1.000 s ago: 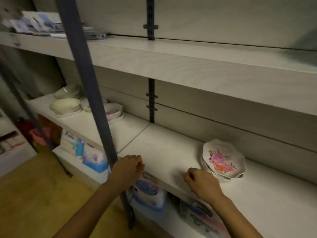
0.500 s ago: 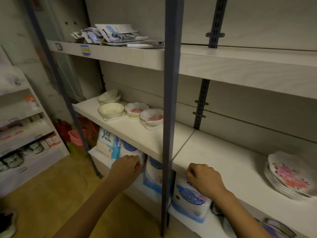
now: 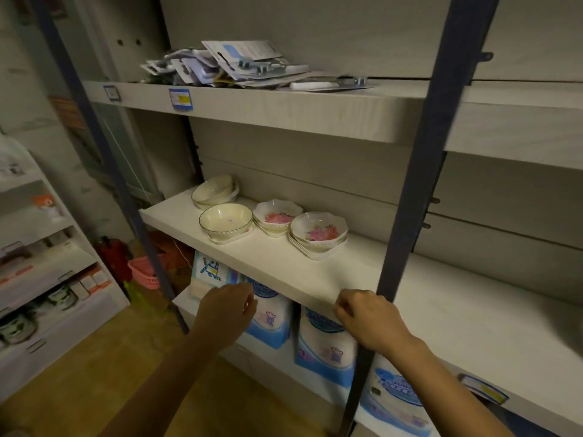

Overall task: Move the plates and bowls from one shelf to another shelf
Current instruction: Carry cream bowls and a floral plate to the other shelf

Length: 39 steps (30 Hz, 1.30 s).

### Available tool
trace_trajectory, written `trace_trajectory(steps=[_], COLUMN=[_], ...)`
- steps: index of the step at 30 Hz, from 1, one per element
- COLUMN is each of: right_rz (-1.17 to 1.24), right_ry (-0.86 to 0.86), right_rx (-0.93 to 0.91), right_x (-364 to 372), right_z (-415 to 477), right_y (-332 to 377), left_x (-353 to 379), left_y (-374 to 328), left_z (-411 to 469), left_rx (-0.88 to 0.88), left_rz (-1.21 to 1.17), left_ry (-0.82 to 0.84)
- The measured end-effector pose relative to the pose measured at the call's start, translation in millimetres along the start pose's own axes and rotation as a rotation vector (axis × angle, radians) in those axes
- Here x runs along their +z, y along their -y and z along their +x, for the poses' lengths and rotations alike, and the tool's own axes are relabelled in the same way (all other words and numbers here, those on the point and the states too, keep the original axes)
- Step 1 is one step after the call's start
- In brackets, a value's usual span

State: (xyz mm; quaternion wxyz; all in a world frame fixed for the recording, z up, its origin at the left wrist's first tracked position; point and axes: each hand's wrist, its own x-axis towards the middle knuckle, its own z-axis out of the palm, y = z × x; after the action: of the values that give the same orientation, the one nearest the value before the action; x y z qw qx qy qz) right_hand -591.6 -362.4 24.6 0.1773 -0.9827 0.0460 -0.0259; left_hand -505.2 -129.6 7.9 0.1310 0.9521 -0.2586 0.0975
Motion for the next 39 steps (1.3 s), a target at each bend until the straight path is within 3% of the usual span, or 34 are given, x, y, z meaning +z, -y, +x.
trace_trajectory(steps=[6, 12, 27, 31, 35, 39], right_rz=[-0.005, -0.026, -0.055, -0.045, -0.044, -0.025], right_ry=[0.014, 0.003, -0.036, -0.049, -0.097, -0.136], right_rx=[0.008, 0.161, 0.449, 0.537, 0.597, 0.685], right_x=[22.0, 30.3, 55.7, 64.3, 73.0, 84.7], right_z=[74.5, 139.6, 205.0, 224.5, 245.0, 256.6], right_y=[14.8, 14.6, 22.7, 41.9, 62.5, 87.4], left_x=[6.5, 11.0, 47.8, 52.2, 59.7, 78.7], left_y=[39.4, 69.3, 180.9, 224.5, 272.1, 305.1], left_z=[52.5, 106.5, 218.0, 251.7, 282.9, 301.1], left_rx=[0.012, 0.007, 0.034, -0.084, -0.261, -0.277], left_rz=[0.002, -0.049, -0.105, 0.002, 0.054, 0.021], left_ry=[-0.033, -0.003, 0.055, -0.018, 0.156, 0.353])
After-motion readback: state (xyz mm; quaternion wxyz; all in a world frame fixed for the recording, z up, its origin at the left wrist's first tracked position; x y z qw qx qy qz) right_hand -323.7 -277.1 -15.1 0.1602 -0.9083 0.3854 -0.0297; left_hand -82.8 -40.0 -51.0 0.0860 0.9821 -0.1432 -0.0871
